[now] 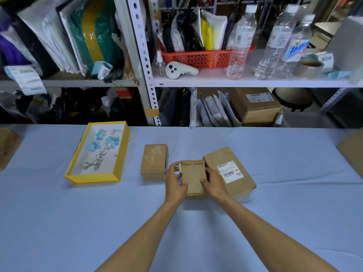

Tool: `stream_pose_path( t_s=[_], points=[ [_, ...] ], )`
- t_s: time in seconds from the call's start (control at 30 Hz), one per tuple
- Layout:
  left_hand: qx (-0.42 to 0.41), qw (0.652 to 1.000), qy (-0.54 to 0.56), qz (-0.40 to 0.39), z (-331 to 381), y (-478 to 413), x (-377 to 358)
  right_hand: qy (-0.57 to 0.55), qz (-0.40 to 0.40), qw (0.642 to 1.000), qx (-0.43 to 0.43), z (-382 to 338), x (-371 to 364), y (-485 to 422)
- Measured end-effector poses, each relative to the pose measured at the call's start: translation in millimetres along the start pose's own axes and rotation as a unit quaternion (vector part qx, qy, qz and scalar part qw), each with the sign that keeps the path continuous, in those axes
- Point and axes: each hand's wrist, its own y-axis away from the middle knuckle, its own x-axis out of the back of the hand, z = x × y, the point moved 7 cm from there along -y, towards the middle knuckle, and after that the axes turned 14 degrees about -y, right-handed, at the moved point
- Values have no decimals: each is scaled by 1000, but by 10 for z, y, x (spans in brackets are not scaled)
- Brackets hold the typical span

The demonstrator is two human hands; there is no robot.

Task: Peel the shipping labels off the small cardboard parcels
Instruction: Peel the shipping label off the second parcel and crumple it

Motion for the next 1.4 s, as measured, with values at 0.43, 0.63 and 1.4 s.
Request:
stream_pose_path(
  t_s=[0.43,0.63,1.4],
  points=[
    [-7,999,-34,10,166,-797,-257,-4,17,1000,-16,-45,149,-747],
    [0,998,-59,0,116,-891,-252,27,-4,999,-21,39,40,-809],
    [-61,984,-147,82,618,-45,239,-109,25,990,88,-736,115,65]
  ],
)
